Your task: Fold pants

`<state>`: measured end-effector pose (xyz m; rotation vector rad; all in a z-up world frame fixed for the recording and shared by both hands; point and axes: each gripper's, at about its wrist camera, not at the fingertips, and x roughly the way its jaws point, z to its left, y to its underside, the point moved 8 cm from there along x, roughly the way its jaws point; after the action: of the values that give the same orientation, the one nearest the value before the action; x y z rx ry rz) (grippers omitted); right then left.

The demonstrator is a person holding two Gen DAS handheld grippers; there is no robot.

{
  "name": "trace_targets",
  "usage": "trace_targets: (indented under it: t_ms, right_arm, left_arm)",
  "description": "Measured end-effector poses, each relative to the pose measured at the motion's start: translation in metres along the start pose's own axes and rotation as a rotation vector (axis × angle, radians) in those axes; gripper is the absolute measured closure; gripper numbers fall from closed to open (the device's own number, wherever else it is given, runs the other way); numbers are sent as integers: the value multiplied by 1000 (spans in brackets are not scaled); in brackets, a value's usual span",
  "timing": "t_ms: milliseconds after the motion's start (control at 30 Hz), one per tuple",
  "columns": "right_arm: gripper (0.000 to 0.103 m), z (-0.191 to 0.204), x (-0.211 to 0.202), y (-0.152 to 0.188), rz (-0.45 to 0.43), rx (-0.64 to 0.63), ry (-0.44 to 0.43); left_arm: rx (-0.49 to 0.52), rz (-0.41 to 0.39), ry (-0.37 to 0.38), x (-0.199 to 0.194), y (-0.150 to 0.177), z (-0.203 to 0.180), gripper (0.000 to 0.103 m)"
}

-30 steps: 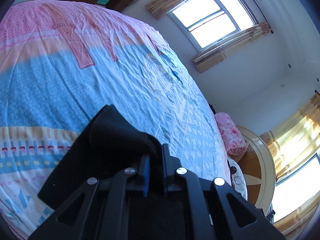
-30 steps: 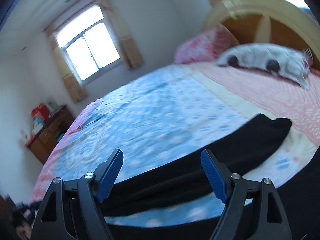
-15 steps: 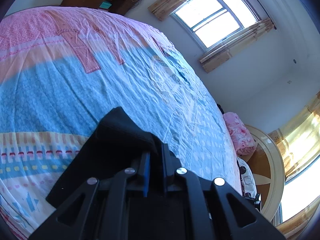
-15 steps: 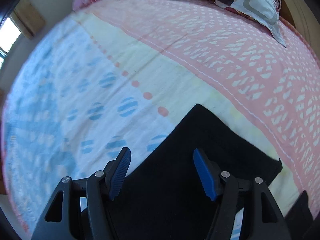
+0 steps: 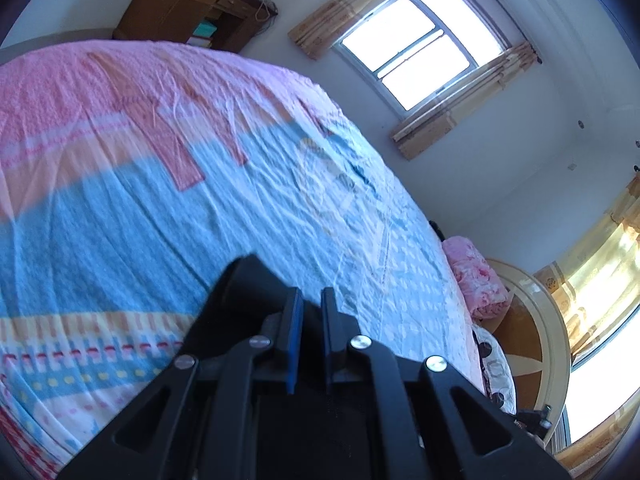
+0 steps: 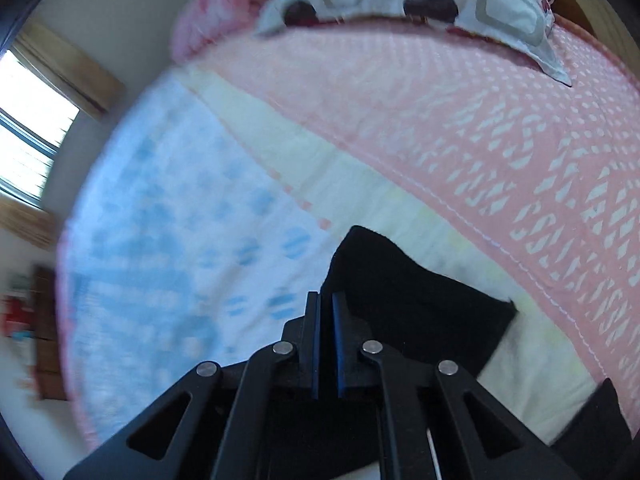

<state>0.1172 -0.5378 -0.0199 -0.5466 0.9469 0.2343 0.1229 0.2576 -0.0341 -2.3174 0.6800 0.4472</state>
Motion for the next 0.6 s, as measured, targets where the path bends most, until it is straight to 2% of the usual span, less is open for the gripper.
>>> trace_targets:
  t_ms: [33, 100, 200, 333, 367, 433, 467, 500, 567, 600]
  right_arm:
    - [98, 3, -15, 0, -25, 2, -66]
    - [98, 6, -66, 3, -112, -22, -252]
    - [98, -5, -127, 21, -220, -33, -418]
    - [98, -61, -169, 51, -303, 5, -471]
    - [98, -75, -173, 61, -317, 18, -457]
    - [98, -104, -166, 80, -330, 1, -349]
    - [97, -105, -163, 90, -320, -25, -316]
    - [97, -103, -157, 102, -300, -45, -317]
    - [97, -85, -144, 120, -259, -62, -375]
    - [97, -66, -139, 130, -226, -86, -415]
  left_arm:
    - [-3, -6, 3, -3, -2, 1, 95]
    - [-11, -12, -3, -8, -2, 6, 95]
    - [-14, 0, -9, -13, 6, 13, 95]
    - [41, 54, -3, -10, 24, 4, 95]
    - [81, 78, -6, -6, 31, -2, 95]
    - [156, 114, -24, 1, 43, -13, 95]
    - [188, 122, -29, 3, 48, -19, 95]
    - [216, 128, -36, 5, 52, -24, 95]
    - [275, 145, -47, 7, 62, -34, 94]
    - [301, 156, -51, 7, 66, -39, 90]
